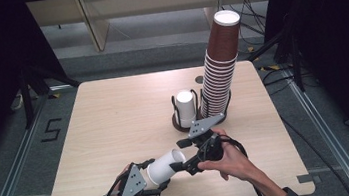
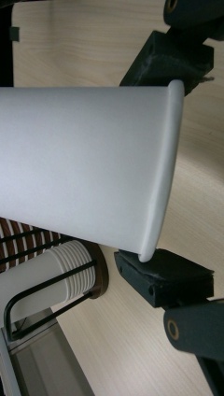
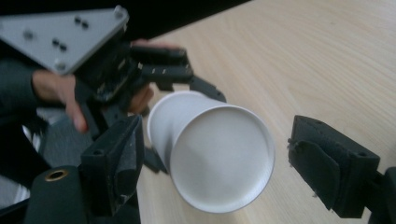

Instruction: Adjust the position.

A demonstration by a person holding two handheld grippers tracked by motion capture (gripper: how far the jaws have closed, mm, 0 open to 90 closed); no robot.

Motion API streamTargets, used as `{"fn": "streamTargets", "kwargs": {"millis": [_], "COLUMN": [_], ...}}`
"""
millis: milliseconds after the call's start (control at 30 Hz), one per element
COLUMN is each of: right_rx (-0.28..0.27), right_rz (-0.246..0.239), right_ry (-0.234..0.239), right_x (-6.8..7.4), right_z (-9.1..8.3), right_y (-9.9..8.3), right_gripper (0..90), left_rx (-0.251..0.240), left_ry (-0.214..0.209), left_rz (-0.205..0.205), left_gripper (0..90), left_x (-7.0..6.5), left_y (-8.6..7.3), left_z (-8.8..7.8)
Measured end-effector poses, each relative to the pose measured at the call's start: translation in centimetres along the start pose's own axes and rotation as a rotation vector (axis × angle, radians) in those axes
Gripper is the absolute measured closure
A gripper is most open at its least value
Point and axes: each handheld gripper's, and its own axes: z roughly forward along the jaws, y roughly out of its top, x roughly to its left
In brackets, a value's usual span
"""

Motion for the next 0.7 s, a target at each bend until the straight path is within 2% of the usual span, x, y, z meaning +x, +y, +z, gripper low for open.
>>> {"fn": "streamTargets", "kwargs": {"millis": [33, 67, 100, 200, 300, 400, 433, 567, 600, 633, 667, 700], "right_rx": [0.036, 0.036, 0.081, 0.129, 0.146, 0.174, 0.182, 0.193, 0.192, 0.196, 0.196, 0.187], "right_rz": [-0.058, -0.058, -0.111, -0.147, -0.146, -0.156, -0.135, -0.119, -0.128, -0.105, -0.105, -0.109], "right_ry": [-0.004, -0.004, -0.018, -0.011, -0.012, 0.007, 0.023, 0.048, 0.059, 0.063, 0.063, 0.088], "right_x": [0.2, 0.2, 0.5, 0.7, 0.8, 0.6, 0.5, 0.2, 0.1, 0.2, 0.2, 0.1], "right_z": [0.0, 0.0, 0.1, 0.5, 0.7, 1.0, 1.2, 1.4, 1.6, 1.6, 1.6, 1.7], "right_y": [0.1, 0.1, 0.1, -0.1, -0.2, -0.4, -0.5, -0.8, -0.8, -0.9, -0.9, -1.0], "right_gripper": [19.5, 19.5, 19.9, 20.2, 21.0, 21.1, 21.8, 24.4, 26.4, 28.8, 28.8, 30.9], "left_rx": [0.029, 0.029, 0.045, 0.058, 0.062, 0.062, 0.059, 0.061, 0.058, 0.047, 0.047, 0.046], "left_ry": [-0.009, -0.009, -0.025, -0.03, -0.042, -0.055, -0.054, -0.057, -0.058, -0.062, -0.062, -0.064], "left_rz": [0.021, 0.021, 0.036, 0.044, 0.062, 0.076, 0.073, 0.088, 0.089, 0.078, 0.078, 0.079], "left_gripper": [23.1, 23.1, 23.1, 23.1, 23.1, 23.1, 23.1, 23.0, 23.0, 22.9, 22.8, 22.5], "left_x": [-0.2, -0.2, -0.2, -0.4, -0.5, -0.6, -0.7, -0.6, -0.6, -0.7, -0.7, -0.7], "left_y": [0.1, 0.1, 0.1, 0.1, 0.2, 0.3, 0.3, 0.3, 0.3, 0.3, 0.3, 0.3], "left_z": [0.1, 0.1, 0.1, 0.2, 0.2, 0.3, 0.2, 0.2, 0.2, 0.2, 0.2, 0.2]}}
